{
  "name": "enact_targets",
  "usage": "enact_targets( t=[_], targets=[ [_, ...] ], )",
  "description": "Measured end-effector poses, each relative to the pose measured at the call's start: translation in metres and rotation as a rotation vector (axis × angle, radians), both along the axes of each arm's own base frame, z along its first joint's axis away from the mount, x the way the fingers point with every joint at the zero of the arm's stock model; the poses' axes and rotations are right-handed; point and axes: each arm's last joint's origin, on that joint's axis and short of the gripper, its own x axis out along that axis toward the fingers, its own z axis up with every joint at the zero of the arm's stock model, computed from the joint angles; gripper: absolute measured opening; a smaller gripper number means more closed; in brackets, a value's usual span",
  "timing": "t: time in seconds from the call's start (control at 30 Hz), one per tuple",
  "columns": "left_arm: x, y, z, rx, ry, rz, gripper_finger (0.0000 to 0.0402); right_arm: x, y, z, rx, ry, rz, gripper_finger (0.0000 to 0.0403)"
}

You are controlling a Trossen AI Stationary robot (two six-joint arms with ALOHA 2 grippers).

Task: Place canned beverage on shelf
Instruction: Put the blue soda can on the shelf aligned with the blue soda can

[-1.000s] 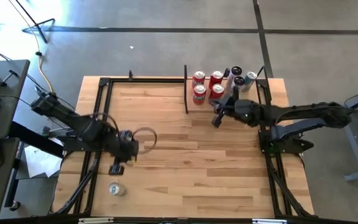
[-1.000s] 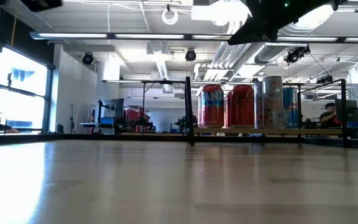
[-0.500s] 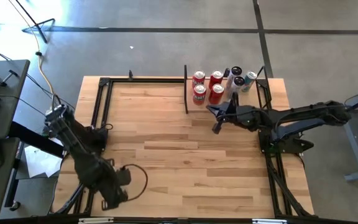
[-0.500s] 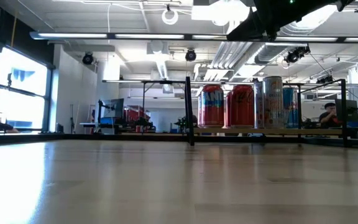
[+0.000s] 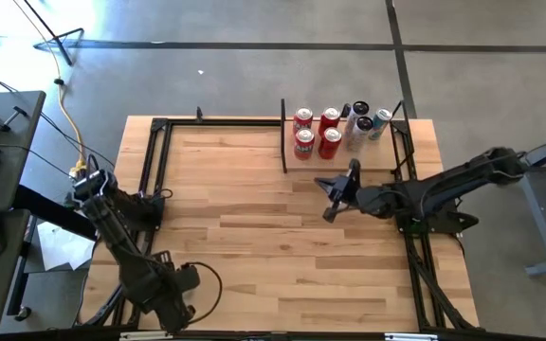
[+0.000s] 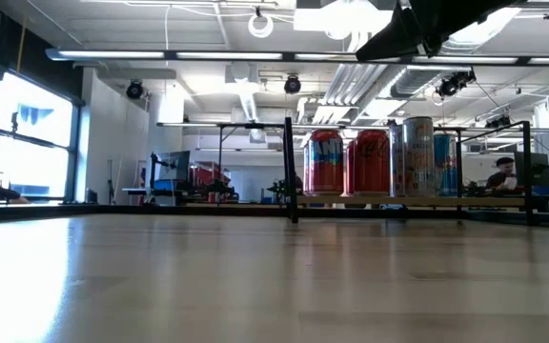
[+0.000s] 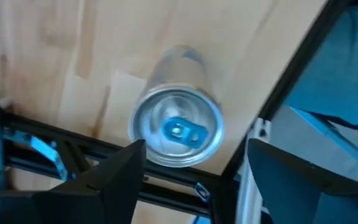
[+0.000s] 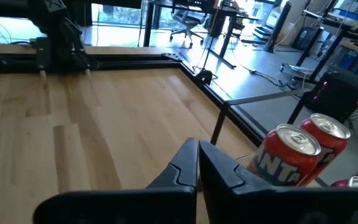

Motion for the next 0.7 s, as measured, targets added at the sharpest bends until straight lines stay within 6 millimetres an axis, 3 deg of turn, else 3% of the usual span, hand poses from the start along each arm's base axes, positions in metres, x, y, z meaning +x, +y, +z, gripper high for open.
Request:
enact_targets(
  t=[0.23, 0.7],
  targets=[
    [-0.0112, 0.0013, -0.0003, 0.073, 0.014, 0.004, 0.0276, -0.0023, 0.0102, 0.0, 0.0, -0.02, -0.016, 0.0],
    [-0.0051, 0.0047, -0.0016, 0.094, -0.035, -0.069, 0.0276, -0.0025, 0.0115, 0.0003, 0.007, -0.027, -0.012, 0.0]
  ],
)
